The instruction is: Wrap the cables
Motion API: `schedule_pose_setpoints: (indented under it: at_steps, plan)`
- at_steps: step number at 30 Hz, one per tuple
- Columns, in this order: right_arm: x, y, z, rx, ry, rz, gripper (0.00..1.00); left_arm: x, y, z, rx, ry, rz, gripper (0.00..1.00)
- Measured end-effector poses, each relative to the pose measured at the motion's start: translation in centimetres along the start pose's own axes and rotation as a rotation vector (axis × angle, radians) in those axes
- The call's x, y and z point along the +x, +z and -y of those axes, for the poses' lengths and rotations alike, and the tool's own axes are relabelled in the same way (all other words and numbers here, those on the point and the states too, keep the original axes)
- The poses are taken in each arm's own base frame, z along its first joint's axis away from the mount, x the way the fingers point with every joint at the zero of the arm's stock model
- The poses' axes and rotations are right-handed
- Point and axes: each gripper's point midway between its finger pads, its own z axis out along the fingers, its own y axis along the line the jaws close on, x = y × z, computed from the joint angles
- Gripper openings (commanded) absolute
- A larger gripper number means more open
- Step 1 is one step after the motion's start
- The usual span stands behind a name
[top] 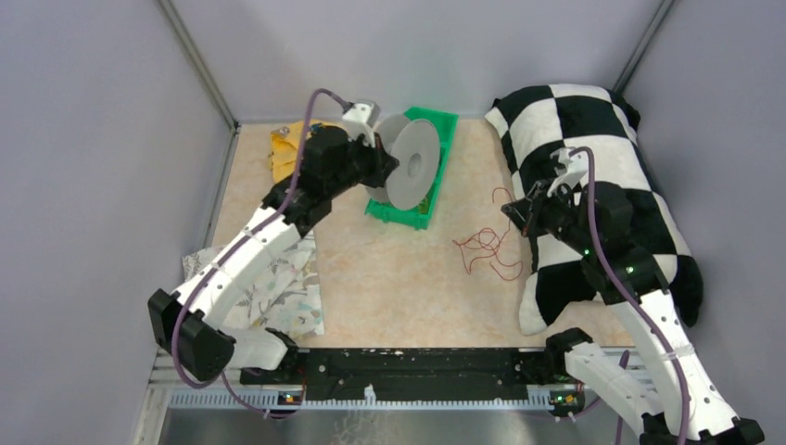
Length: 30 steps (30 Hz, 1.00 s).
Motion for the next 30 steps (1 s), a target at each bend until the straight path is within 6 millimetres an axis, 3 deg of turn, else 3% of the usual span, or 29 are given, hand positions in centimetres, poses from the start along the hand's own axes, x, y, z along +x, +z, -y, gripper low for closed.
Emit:
schedule_pose_setpoints:
  at_steps: [6,10,16,21,26,30]
  plan:
    - [-3.9,0.7,-0.1,0.049,-0.037,0.001,0.0,3.5,4.0,1.4,-0.157,0.093,-0.025,0.0]
    - [-4.7,0.5,0.3,0.084,-0.035,0.013,0.0,5.2,4.6,0.7,-0.261,0.132,-0.032,0.0]
    - [-4.3,0.3,0.7,0.107,-0.019,0.004,0.0,4.1,4.0,0.0,-0.358,0.16,0.031,0.0]
    - [-3.9,0.4,0.8,0.108,0.001,-0.003,0.0,3.3,3.0,0.7,-0.376,0.177,0.061,0.0]
    - [-3.9,0.3,0.8,0.11,0.006,-0.001,0.0,3.1,1.3,3.0,-0.346,0.175,0.033,0.0]
    - [-4.0,0.3,0.6,0.102,0.013,0.007,0.0,4.2,-2.4,6.2,-0.308,0.186,0.024,0.0]
